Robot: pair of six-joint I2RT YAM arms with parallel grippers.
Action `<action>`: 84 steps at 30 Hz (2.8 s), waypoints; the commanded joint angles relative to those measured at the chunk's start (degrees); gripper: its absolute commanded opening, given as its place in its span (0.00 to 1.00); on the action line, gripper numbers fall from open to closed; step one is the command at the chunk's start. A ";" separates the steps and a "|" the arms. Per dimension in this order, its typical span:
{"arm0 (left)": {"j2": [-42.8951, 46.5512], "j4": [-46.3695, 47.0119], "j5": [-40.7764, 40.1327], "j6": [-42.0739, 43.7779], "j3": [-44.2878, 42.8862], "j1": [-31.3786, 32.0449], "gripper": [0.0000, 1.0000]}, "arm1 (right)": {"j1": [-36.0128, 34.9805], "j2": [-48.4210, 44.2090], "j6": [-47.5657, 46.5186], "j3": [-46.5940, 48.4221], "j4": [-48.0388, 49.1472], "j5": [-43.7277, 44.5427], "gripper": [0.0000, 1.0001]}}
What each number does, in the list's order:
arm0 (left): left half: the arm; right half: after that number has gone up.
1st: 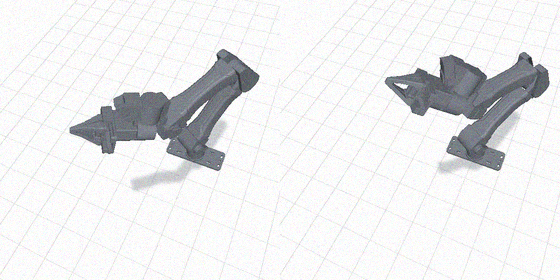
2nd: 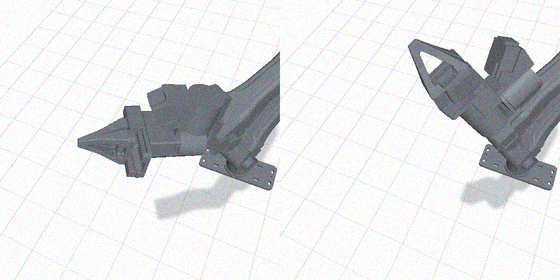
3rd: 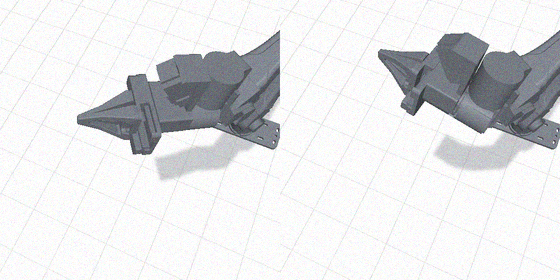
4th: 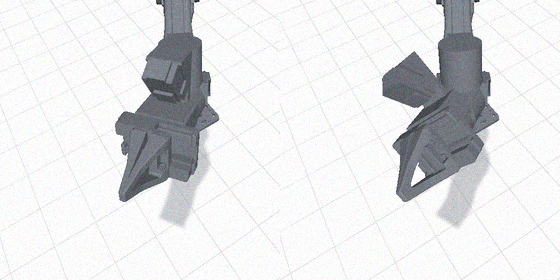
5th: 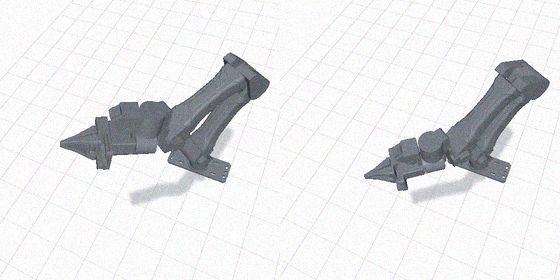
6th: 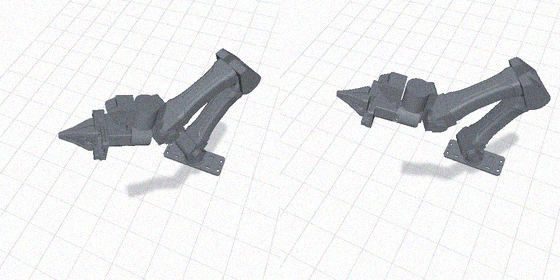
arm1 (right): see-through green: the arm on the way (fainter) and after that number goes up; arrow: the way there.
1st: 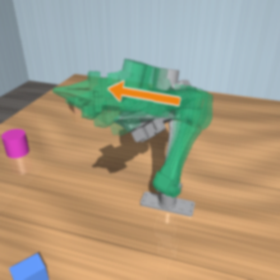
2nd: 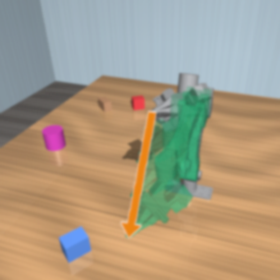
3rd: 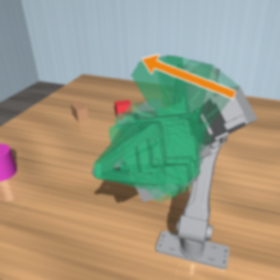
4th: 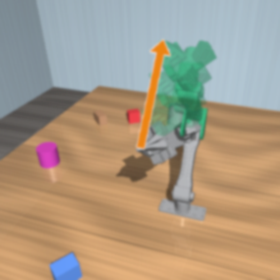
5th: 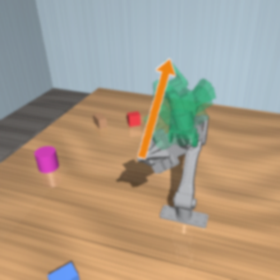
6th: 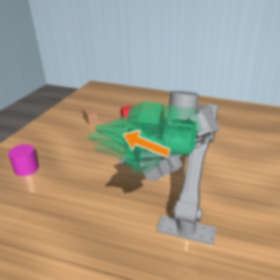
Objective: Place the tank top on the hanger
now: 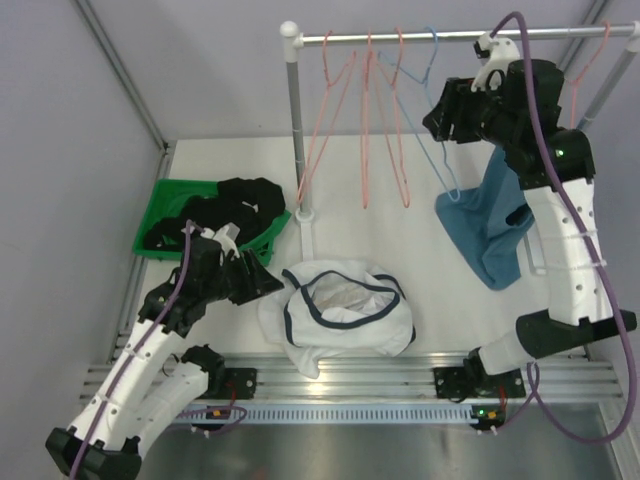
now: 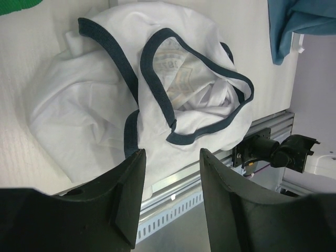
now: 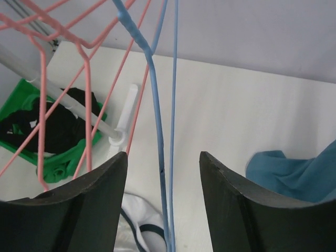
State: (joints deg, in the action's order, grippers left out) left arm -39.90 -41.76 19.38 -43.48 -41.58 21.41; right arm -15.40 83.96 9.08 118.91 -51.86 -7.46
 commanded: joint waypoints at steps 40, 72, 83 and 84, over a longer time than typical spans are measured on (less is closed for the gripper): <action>-0.09 -2.01 -0.83 2.26 -2.71 -0.14 0.47 | -6.49 4.46 -7.50 2.99 5.27 14.67 0.00; -4.40 -0.26 -0.03 4.29 -3.68 0.12 0.47 | -6.49 -26.36 1.64 -27.84 0.71 16.43 0.00; -10.98 1.07 -25.68 -6.34 -8.07 21.11 0.47 | -10.34 -44.31 9.54 -51.47 -7.03 -0.53 0.00; -12.47 0.72 -28.23 -7.22 -8.51 22.61 0.47 | -11.14 -46.41 10.25 -53.07 -7.03 -0.45 0.00</action>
State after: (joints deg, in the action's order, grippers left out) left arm -50.52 -43.29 3.16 -45.87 -47.03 39.75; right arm -23.94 39.99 15.49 70.22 -57.23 -3.36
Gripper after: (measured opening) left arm 0.470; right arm 0.022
